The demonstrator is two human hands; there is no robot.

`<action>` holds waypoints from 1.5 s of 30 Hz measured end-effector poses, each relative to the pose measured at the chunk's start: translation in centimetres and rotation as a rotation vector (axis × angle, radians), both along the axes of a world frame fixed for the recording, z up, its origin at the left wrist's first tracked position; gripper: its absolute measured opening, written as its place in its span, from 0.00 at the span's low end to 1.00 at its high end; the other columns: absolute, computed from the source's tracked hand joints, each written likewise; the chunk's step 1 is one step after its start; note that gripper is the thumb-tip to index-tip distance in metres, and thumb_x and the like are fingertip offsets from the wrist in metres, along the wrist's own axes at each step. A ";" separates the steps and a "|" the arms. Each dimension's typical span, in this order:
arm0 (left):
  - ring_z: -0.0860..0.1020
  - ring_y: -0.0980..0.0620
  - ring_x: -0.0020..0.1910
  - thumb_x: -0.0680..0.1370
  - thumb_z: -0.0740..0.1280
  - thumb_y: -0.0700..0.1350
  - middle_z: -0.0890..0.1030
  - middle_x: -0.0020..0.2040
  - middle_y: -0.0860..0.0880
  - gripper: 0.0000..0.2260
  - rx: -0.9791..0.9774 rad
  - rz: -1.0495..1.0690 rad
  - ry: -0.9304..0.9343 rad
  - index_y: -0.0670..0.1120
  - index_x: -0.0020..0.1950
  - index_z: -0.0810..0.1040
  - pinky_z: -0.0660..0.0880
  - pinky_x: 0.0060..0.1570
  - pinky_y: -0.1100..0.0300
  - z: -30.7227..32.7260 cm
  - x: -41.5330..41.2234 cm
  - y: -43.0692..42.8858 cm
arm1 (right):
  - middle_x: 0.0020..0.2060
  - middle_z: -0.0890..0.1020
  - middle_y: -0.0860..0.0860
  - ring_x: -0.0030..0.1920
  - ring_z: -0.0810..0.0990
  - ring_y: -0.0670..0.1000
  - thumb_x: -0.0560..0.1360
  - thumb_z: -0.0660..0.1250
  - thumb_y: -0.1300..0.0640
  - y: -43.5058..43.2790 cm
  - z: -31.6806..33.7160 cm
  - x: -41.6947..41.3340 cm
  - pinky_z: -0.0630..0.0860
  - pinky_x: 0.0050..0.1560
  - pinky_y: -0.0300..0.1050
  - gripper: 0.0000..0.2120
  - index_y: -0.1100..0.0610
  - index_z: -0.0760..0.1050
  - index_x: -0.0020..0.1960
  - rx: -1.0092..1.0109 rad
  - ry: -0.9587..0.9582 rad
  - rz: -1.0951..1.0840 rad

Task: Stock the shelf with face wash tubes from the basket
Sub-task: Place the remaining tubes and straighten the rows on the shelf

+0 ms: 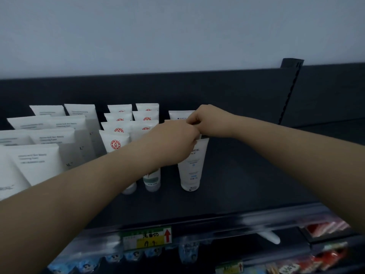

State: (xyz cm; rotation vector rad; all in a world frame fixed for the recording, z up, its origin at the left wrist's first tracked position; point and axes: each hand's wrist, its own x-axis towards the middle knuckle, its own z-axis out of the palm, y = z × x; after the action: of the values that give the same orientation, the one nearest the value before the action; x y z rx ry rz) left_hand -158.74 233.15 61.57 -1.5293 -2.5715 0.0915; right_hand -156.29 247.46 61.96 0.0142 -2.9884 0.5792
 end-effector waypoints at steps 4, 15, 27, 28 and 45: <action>0.73 0.51 0.42 0.82 0.55 0.45 0.70 0.39 0.52 0.11 -0.025 -0.008 -0.030 0.48 0.59 0.75 0.74 0.46 0.55 0.5 0.0 -0.1 | 0.44 0.82 0.44 0.42 0.77 0.41 0.77 0.65 0.55 0.0 0.3 0.3 0.72 0.41 0.31 0.10 0.52 0.83 0.53 0.001 0.011 -0.035; 0.79 0.51 0.46 0.80 0.57 0.52 0.81 0.48 0.51 0.13 0.145 -0.038 0.015 0.51 0.54 0.79 0.77 0.48 0.53 4.2 -1.6 -2.0 | 0.40 0.80 0.36 0.48 0.79 0.42 0.76 0.66 0.51 1.0 3.7 1.2 0.75 0.50 0.39 0.08 0.48 0.83 0.49 0.043 0.163 -0.165; 0.75 0.55 0.49 0.78 0.64 0.47 0.80 0.54 0.52 0.10 0.183 0.044 -0.080 0.49 0.57 0.80 0.71 0.51 0.61 6.9 -8.1 0.8 | 0.50 0.81 0.45 0.49 0.75 0.42 0.77 0.65 0.54 3.2 4.2 -1.3 0.68 0.51 0.36 0.10 0.51 0.81 0.56 0.037 0.144 -0.228; 0.76 0.54 0.51 0.78 0.65 0.47 0.80 0.54 0.52 0.10 0.168 0.055 -0.075 0.49 0.57 0.80 0.72 0.52 0.60 7.0 -8.8 1.2 | 0.53 0.81 0.46 0.50 0.75 0.42 0.77 0.65 0.54 3.6 4.0 -1.8 0.68 0.51 0.36 0.10 0.51 0.81 0.57 0.032 0.133 -0.225; 0.76 0.56 0.45 0.76 0.68 0.48 0.82 0.51 0.53 0.11 -0.112 0.089 -0.088 0.47 0.57 0.81 0.71 0.47 0.62 4.1 -14.0 5.7 | 0.49 0.84 0.50 0.43 0.81 0.45 0.76 0.68 0.57 5.8 -0.1 -7.4 0.78 0.48 0.40 0.12 0.54 0.81 0.58 -0.062 0.006 -0.123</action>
State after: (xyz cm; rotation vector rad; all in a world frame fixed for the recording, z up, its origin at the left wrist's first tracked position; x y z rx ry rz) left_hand -172.78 238.82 65.71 -1.4868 -2.7466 0.1857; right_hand -163.72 253.26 61.85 -0.1701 -2.9373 0.6553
